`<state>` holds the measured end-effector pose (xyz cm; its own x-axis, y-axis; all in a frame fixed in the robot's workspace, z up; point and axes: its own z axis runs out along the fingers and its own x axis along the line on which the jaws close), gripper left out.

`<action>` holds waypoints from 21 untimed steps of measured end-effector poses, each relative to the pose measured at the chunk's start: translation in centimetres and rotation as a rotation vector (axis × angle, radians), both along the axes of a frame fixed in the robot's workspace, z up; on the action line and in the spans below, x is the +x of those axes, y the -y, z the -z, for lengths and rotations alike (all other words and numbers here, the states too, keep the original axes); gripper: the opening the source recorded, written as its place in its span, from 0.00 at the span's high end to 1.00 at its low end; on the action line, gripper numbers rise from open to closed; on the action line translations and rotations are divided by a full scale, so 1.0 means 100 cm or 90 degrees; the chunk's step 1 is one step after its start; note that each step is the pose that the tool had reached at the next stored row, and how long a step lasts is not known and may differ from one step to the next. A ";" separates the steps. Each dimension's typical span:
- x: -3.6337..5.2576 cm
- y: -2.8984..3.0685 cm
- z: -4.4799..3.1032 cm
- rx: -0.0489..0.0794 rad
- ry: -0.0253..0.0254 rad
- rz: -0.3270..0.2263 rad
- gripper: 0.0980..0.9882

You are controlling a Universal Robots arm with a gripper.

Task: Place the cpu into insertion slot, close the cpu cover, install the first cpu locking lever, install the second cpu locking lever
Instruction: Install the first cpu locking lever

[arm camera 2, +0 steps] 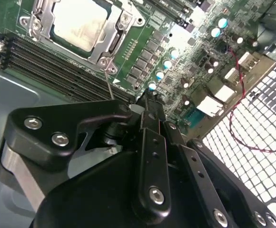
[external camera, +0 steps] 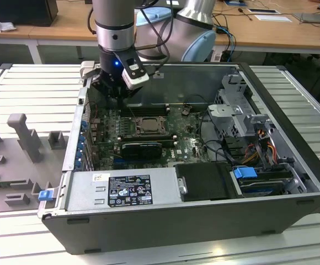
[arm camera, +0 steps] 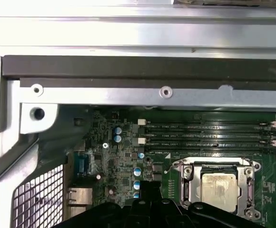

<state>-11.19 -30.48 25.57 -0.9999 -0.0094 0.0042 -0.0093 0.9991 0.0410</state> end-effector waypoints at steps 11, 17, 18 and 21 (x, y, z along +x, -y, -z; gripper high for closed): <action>0.0127 -0.0177 0.0007 -0.001 0.0021 0.000 0.99; 0.0285 -0.0177 0.0008 -0.001 0.0019 0.000 0.99; 0.0302 -0.0177 0.0008 -0.001 0.0019 0.000 0.99; 0.0363 -0.0177 0.0009 -0.001 0.0019 0.000 0.99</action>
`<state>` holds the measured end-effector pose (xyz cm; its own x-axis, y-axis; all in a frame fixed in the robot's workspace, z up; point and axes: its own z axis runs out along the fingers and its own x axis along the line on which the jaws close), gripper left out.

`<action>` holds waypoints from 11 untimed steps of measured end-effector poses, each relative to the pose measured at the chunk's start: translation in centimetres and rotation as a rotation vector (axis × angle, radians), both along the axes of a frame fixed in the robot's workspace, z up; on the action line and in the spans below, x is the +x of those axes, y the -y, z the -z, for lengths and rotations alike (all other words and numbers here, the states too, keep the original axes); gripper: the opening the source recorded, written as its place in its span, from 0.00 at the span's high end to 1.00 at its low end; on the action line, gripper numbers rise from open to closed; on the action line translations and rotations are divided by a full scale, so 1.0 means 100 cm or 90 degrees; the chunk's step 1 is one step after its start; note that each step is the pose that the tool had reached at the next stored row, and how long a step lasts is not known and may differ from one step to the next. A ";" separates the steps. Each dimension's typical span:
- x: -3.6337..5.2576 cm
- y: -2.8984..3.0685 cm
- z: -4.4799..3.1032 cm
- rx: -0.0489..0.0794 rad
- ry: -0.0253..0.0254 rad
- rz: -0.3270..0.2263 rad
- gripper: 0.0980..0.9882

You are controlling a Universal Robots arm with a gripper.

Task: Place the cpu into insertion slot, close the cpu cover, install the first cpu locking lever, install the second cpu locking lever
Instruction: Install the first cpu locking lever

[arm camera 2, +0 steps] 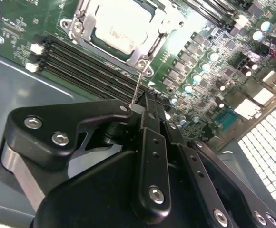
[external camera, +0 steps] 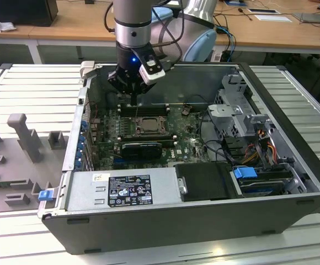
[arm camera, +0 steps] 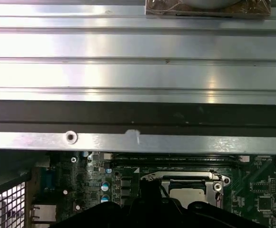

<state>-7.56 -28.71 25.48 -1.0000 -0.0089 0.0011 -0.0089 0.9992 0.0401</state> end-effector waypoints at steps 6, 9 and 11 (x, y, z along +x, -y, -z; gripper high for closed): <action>0.0082 0.0000 0.0001 0.000 0.0000 0.000 0.99; 0.0122 0.0000 0.0002 0.000 0.0000 0.000 0.99; 0.0142 0.0000 0.0002 0.000 0.0000 0.000 0.99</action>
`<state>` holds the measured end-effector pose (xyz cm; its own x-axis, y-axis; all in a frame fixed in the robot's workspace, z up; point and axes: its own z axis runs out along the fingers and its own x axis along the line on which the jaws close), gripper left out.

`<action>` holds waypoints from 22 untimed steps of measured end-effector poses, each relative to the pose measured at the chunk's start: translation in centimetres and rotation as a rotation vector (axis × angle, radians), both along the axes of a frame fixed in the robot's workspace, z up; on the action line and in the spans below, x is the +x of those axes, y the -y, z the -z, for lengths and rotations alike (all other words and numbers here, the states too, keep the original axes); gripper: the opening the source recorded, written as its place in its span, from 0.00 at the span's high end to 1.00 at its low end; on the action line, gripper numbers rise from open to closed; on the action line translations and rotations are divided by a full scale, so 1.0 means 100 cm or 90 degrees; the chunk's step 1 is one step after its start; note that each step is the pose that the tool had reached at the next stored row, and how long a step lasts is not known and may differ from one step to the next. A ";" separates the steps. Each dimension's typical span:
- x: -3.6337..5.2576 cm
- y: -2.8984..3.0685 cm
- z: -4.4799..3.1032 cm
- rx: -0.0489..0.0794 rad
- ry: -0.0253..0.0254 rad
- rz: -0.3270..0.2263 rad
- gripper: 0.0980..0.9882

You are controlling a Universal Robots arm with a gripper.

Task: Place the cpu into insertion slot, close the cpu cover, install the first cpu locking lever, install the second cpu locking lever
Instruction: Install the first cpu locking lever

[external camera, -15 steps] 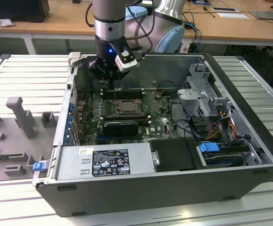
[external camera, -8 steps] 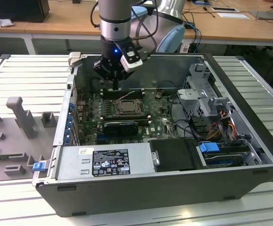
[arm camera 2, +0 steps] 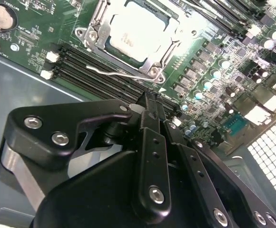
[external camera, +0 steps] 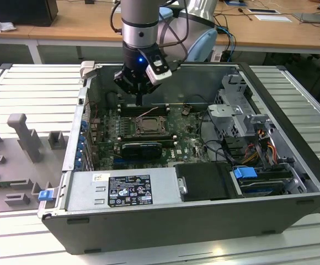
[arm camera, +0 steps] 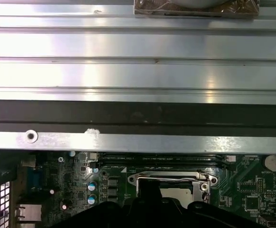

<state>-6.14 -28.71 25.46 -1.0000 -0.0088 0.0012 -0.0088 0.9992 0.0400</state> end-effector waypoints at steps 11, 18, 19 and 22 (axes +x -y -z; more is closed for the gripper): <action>0.0097 0.0000 0.0014 0.000 0.0001 0.000 0.99; 0.0122 0.0000 0.0028 0.000 0.0000 0.000 0.99; 0.0122 0.0000 0.0028 0.000 0.0000 0.000 0.99; 0.0124 0.0000 0.0032 0.000 0.0001 0.000 0.99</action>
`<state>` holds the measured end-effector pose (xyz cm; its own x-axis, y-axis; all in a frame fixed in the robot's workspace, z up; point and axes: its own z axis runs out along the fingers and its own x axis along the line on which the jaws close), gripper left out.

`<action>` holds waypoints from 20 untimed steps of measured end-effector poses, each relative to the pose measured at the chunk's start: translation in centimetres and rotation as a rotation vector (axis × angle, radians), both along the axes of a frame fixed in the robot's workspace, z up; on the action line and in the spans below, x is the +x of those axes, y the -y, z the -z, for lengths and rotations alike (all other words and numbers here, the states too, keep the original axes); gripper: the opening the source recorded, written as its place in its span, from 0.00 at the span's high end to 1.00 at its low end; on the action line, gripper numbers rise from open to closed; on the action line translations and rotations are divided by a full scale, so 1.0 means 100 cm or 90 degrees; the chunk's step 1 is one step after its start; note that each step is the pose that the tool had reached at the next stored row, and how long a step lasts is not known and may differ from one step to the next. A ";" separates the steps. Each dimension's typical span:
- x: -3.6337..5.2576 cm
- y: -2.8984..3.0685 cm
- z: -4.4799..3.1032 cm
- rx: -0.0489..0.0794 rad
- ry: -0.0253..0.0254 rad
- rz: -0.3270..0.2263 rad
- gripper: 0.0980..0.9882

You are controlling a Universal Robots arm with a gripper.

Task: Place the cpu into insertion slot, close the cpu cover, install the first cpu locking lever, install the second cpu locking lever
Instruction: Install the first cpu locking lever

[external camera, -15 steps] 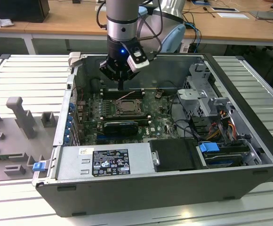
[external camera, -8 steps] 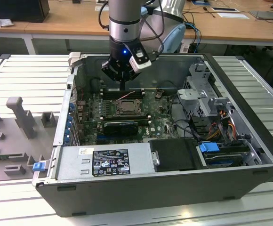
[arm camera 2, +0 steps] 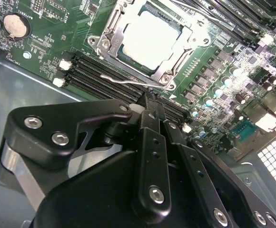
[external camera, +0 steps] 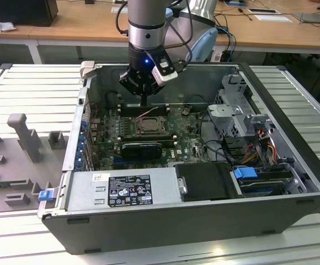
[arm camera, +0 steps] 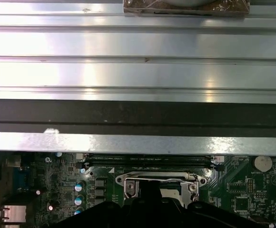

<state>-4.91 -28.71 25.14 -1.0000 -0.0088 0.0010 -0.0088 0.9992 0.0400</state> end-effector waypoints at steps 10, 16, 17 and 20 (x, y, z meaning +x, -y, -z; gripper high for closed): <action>0.0029 0.0001 0.0052 0.012 0.0003 0.000 0.99; 0.0126 -0.0004 0.0149 0.014 0.0013 -0.023 0.99; 0.0129 -0.0005 0.0150 0.014 0.0034 -0.023 0.99; 0.0135 -0.0016 0.0187 0.016 0.0088 -0.024 0.99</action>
<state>-3.55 -28.55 23.27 -0.9988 -0.0466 -0.0135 -0.0473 0.9967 0.0654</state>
